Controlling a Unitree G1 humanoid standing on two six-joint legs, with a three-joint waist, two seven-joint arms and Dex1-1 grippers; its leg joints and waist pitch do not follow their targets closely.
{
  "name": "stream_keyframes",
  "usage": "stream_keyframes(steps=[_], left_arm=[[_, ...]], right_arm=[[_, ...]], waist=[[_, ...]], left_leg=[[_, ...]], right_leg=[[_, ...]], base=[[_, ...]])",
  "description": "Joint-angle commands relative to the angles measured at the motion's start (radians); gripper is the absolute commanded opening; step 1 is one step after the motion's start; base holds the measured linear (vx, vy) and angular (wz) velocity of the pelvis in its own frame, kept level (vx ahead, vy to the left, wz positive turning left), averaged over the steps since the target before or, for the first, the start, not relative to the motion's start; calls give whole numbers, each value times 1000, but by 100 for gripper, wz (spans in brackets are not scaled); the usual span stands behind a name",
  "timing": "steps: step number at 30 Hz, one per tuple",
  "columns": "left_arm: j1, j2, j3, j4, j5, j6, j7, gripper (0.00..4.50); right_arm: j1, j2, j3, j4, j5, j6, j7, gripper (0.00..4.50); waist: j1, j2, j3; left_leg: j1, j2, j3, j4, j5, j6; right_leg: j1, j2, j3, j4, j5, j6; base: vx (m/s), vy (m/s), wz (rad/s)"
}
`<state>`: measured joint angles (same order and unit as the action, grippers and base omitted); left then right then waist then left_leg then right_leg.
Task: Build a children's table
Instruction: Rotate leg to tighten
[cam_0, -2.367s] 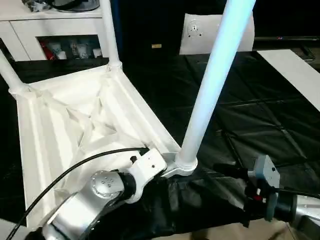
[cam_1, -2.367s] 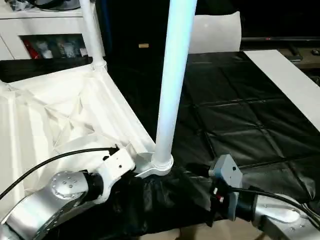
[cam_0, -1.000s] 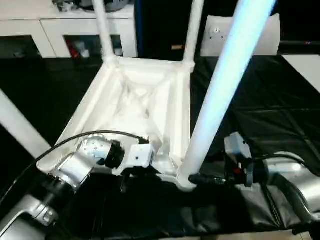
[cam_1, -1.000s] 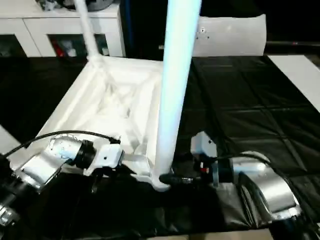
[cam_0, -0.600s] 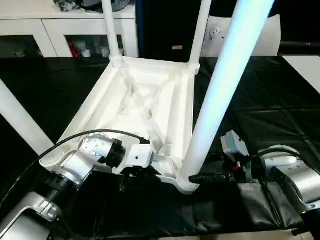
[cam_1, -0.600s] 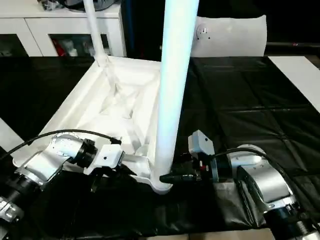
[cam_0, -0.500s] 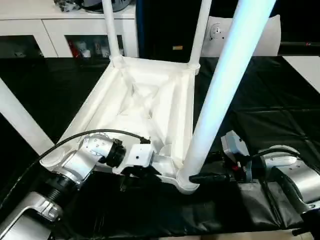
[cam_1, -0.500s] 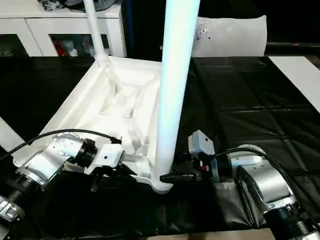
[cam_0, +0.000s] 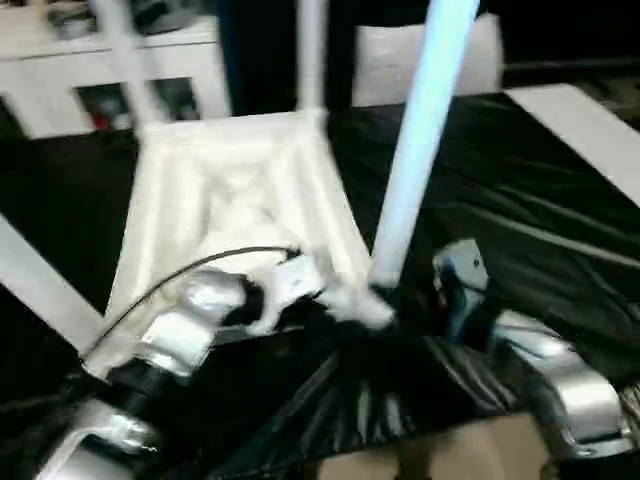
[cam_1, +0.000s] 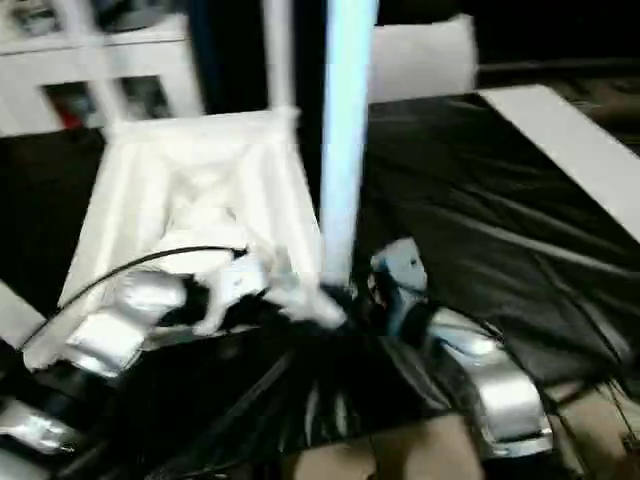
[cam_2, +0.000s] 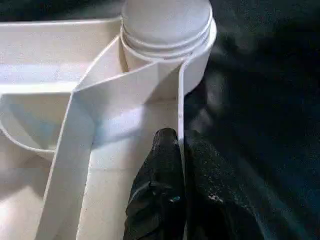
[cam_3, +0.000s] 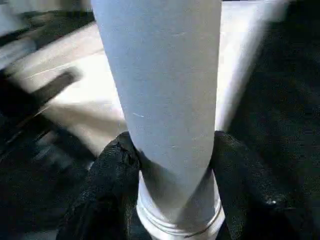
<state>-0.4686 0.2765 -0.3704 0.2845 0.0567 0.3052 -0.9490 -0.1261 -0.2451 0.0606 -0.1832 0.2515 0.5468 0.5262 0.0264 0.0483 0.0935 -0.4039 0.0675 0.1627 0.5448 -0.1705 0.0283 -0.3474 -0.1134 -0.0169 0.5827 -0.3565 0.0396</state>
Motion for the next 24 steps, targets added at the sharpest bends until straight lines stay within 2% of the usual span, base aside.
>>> stream_keyframes(steps=[1,2,3,4,5,6,7,8,9,10,11,12,13,14,15,16,17,18,19,20,21,22,23,24], left_arm=[[9,-136,-58,-8,-38,19,112,0],[2,-161,-54,1,-27,24,145,0],[0,-179,-48,0,-14,36,165,0],[-3,-191,-46,4,-2,41,181,0],[-1,-199,-50,-2,22,54,191,0],[0,-190,-59,-4,35,47,184,0],[2,-181,-64,-5,39,37,175,0],[4,-178,-66,-7,41,36,173,0],[9,-167,-69,-13,42,36,167,0],[13,-156,-67,-15,45,34,165,0],[18,-142,-64,-16,49,24,161,0],[21,-133,-62,-17,48,17,154,0],[24,-124,-57,-18,49,14,149,0],[24,-122,-55,-18,50,12,147,0],[30,-100,-40,-17,49,-12,126,0],[34,-75,-25,-15,48,-36,102,0],[35,-67,-20,-13,48,-48,92,0],[36,-56,-16,-12,46,-62,79,0],[36,-34,-11,-7,39,-84,54,0],[35,-11,-8,-2,33,-102,27,0],[33,5,-7,3,28,-113,10,0],[30,22,-10,9,27,-124,-6,0],[28,31,-13,15,28,-132,-14,0],[25,51,-14,27,11,-168,-61,0]], right_arm=[[-1,81,150,10,27,98,-9,189],[-18,113,141,26,14,107,-58,189],[-27,136,135,31,3,117,-95,189],[-39,152,135,40,-1,121,-113,189],[-52,167,137,42,-24,131,-140,189],[-56,168,131,45,-35,125,-149,189],[-53,170,118,43,-19,121,-144,189],[-52,173,112,40,-11,123,-144,189],[-46,173,94,31,1,119,-145,189],[-38,162,84,23,2,100,-137,244],[-27,143,75,11,-3,76,-123,258],[-21,133,71,8,-5,66,-117,258],[-14,123,60,5,-7,50,-110,264],[-12,120,57,3,-7,47,-107,279],[4,94,33,-9,-2,16,-74,302],[18,65,9,-19,7,-18,-33,302],[22,54,0,-22,14,-29,-14,305],[27,36,-7,-24,17,-43,9,309],[33,2,-16,-25,26,-68,55,318],[38,-32,-29,-28,39,-91,103,331],[42,-55,-37,-30,50,-108,133,342],[43,-76,-46,-31,63,-123,166,347],[43,-87,-52,-31,70,-131,184,360],[38,-124,-65,-26,88,-139,242,360]], waist=[[-9,-21,-2],[-11,-18,1],[-8,-13,1],[1,-19,-9],[7,-26,-13],[5,-58,-29],[-14,-72,6],[-19,-55,28],[-35,-54,48],[-50,8,38],[-63,15,46],[1,27,47],[5,19,14],[-22,3,-6],[-29,-44,-25],[-11,-72,-32],[-4,-70,-28],[1,-52,-15],[-1,-42,-18],[-5,-38,-18],[-9,-31,-30],[-12,-29,-36],[-10,-32,-32],[-6,-39,-36]], left_leg=[[39,132,-111,-128,-881,-229],[35,131,-111,-138,-902,-235],[22,125,-97,-171,-947,-259],[7,120,-66,-214,-958,-275],[3,116,-49,-224,-918,-275],[88,87,-47,-84,-677,-241],[90,55,-123,123,-146,-91],[34,70,-152,124,-40,-74],[30,74,-154,95,-102,-151],[50,104,-190,-64,-665,-255],[20,117,-223,-145,-970,-309],[-23,117,-191,-211,-1263,-285],[61,119,-170,-169,-1099,-211],[100,120,-173,-136,-963,-202],[74,113,-169,-102,-644,-148],[48,109,-140,-44,-247,-32],[39,110,-128,-22,-119,22],[17,137,-122,-17,-41,65],[13,165,-124,-55,-127,65],[16,175,-121,-68,-215,64],[29,188,-120,-72,-304,62],[17,178,-109,-69,-262,93],[16,174,-99,-66,-233,115],[10,165,-84,-51,-166,156]], right_leg=[[-22,-52,17,-66,-365,-98],[-17,-48,13,-61,-344,-97],[-9,-27,-1,-40,-305,-94],[14,3,-17,9,-241,-96],[19,2,-15,23,-234,-103],[-66,-82,32,-79,-398,-123],[-68,-214,82,-202,-529,-131],[-16,-223,74,-183,-525,-145],[9,-162,-58,-156,-574,-140],[13,-16,-92,-71,-401,-69],[32,17,-90,-2,-197,-50],[85,45,-97,105,114,-56],[37,19,-71,50,153,-71],[18,-12,-44,4,98,-86],[44,-71,13,-48,-105,-85],[48,-141,55,-107,-118,-100],[37,-152,58,-115,-112,-138],[37,-164,51,-111,-118,-231],[35,-113,21,-86,-138,-266],[24,-93,16,-75,-145,-267],[17,-79,19,-57,-74,-272],[26,-83,17,-46,56,-283],[22,-87,20,-49,112,-287],[27,-96,21,-46,200,-295]], base=[[-47,73,-16],[-58,71,-14],[-79,54,-6],[-79,54,-6],[-88,16,8],[0,0,0],[0,0,0],[5,106,-51],[0,153,-52],[0,153,-52],[-68,122,4],[-43,17,35],[-43,17,35],[54,-83,21],[20,-95,-12],[20,-95,-12],[-22,-56,-7],[0,0,0],[0,0,0],[0,0,0],[0,0,0],[0,0,0],[0,0,0],[0,0,0]])
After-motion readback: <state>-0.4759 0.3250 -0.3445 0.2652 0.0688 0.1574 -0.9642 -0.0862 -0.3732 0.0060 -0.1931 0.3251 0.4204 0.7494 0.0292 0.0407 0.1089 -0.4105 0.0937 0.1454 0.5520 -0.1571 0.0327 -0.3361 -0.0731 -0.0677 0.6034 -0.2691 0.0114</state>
